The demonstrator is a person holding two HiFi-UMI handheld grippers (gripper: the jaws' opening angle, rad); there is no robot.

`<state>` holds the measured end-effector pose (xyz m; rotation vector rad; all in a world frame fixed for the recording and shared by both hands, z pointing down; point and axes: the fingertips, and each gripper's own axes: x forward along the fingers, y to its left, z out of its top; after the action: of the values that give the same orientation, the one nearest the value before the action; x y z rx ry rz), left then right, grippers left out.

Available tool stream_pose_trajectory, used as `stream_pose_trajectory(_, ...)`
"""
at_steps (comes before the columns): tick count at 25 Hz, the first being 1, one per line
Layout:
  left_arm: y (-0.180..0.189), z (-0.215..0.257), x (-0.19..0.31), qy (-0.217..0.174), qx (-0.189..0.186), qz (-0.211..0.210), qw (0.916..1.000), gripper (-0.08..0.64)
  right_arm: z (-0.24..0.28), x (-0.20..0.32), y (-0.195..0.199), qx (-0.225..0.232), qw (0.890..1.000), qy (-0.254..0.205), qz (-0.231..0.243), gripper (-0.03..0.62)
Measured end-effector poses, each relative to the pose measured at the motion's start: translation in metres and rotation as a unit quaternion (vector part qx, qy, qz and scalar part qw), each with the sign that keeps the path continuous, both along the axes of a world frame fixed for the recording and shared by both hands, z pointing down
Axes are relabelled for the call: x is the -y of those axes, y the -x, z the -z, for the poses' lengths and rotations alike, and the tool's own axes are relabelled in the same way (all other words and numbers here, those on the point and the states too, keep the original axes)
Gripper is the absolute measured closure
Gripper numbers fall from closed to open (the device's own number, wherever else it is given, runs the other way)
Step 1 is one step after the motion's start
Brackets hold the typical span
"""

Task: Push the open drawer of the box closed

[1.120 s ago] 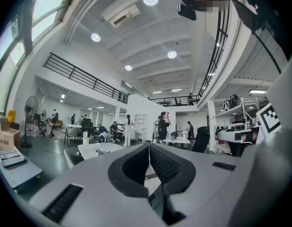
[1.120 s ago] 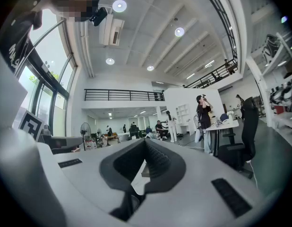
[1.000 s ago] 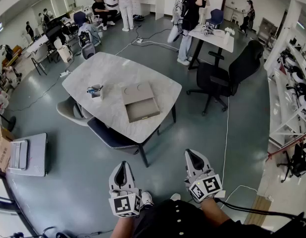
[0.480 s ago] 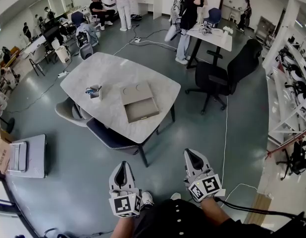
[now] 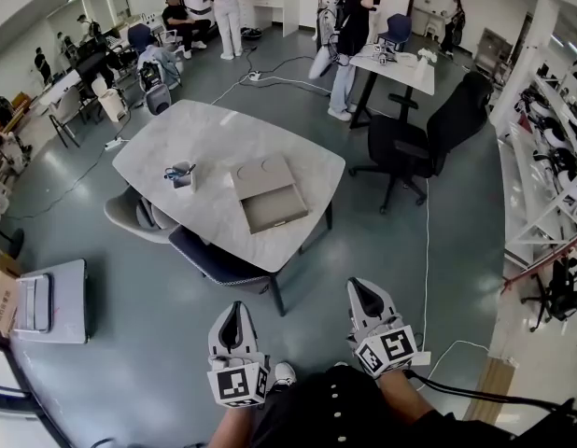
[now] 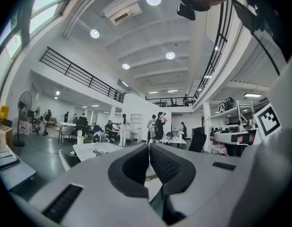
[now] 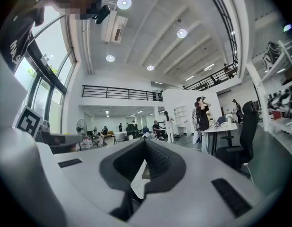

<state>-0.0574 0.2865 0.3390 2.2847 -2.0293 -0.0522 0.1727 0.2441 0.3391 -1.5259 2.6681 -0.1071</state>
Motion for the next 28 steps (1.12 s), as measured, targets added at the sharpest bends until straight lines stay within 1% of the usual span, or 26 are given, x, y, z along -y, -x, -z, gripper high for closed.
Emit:
stream_pose_trajectory(7, 0.022, -0.003, 0.015, 0.007, 0.004, -0.022, 0.9997, 0.543, -0.009, 0.004, 0.026, 0.005, 1.0, 0.019, -0.014, 0.595)
stream_pose_trajectory(12, 0.021, -0.012, 0.032, 0.015, 0.0, -0.027, 0.9995, 0.543, -0.024, 0.017, 0.029, 0.002, 0.999, 0.039, -0.014, 0.595)
stream_pose_trajectory(15, 0.021, -0.016, 0.048, 0.02, 0.003, -0.027, 0.9994, 0.543, -0.026, 0.034, 0.031, 0.003, 0.999, 0.041, -0.011, 0.595)
stream_pose_trajectory(21, 0.026, -0.021, 0.1, 0.021, 0.009, -0.017, 0.9996, 0.543, -0.032, 0.096, 0.037, 0.011, 0.999, 0.039, 0.003, 0.595)
stream_pose_trajectory(28, 0.029, -0.016, 0.184, 0.021, 0.014, 0.0, 0.9997, 0.543, -0.028, 0.188, 0.045, 0.02, 0.999, 0.037, 0.024, 0.595)
